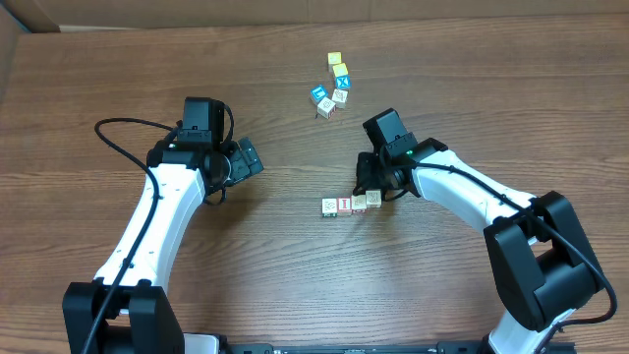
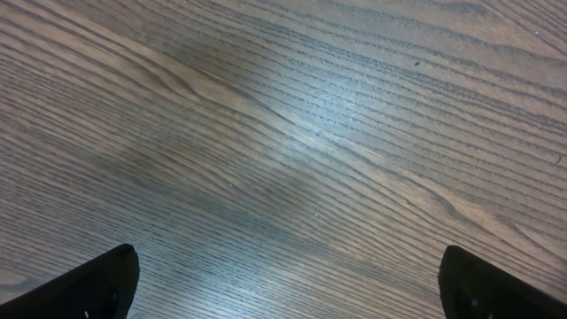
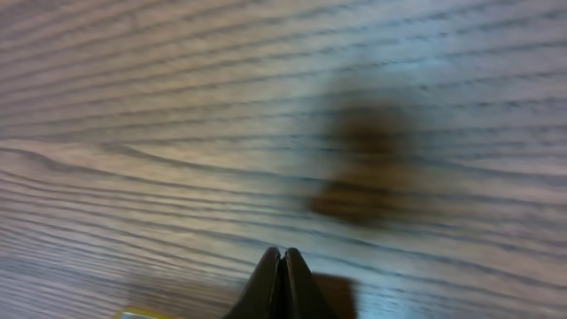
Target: Flip 4 blocks
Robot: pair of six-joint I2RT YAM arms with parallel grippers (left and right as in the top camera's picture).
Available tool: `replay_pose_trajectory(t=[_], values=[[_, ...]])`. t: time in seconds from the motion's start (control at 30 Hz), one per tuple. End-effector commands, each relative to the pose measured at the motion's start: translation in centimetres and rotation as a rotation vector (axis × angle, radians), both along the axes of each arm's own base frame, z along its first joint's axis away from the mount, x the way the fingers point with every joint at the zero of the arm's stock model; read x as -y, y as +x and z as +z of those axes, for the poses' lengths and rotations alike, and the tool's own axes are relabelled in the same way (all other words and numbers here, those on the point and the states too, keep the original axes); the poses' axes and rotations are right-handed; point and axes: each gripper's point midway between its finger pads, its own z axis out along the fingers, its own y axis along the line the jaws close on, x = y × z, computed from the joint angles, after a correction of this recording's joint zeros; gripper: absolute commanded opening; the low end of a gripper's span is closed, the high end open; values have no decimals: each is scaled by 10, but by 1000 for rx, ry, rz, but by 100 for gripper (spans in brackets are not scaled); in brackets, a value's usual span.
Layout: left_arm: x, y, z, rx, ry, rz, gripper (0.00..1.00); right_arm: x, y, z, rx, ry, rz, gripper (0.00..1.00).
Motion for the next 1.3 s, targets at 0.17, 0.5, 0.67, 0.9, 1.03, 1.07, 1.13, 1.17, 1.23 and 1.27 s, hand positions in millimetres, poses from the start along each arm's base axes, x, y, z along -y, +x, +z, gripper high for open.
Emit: replay_pose_trajectory(t=[0.17, 0.5, 0.67, 0.9, 1.03, 1.07, 1.13, 1.17, 1.23, 1.27], values=[[-2, 3, 4, 12, 7, 11, 100, 1, -7, 3, -4, -34, 7, 4], [-2, 3, 4, 12, 7, 11, 100, -5, -13, 2, -33, -6, 26, 4], [-2, 3, 4, 12, 7, 11, 100, -7, -18, 2, -52, 7, 34, 4], [-2, 3, 4, 12, 7, 10, 100, -7, -19, 2, -59, 7, 35, 4], [-2, 3, 4, 12, 7, 11, 100, -6, -21, 1, -68, 2, 35, 4], [-2, 3, 4, 12, 7, 11, 100, -6, -21, 1, -70, 2, 35, 5], [-2, 3, 4, 12, 7, 11, 100, -6, -22, 1, -71, 4, 36, 5], [-2, 3, 4, 12, 7, 11, 100, -7, -22, 2, -73, 10, 38, 5], [-2, 3, 4, 12, 7, 10, 100, -9, -22, 3, -74, 16, 40, 5], [-2, 3, 4, 12, 7, 11, 100, -9, -21, 4, -71, 16, 40, 5]])
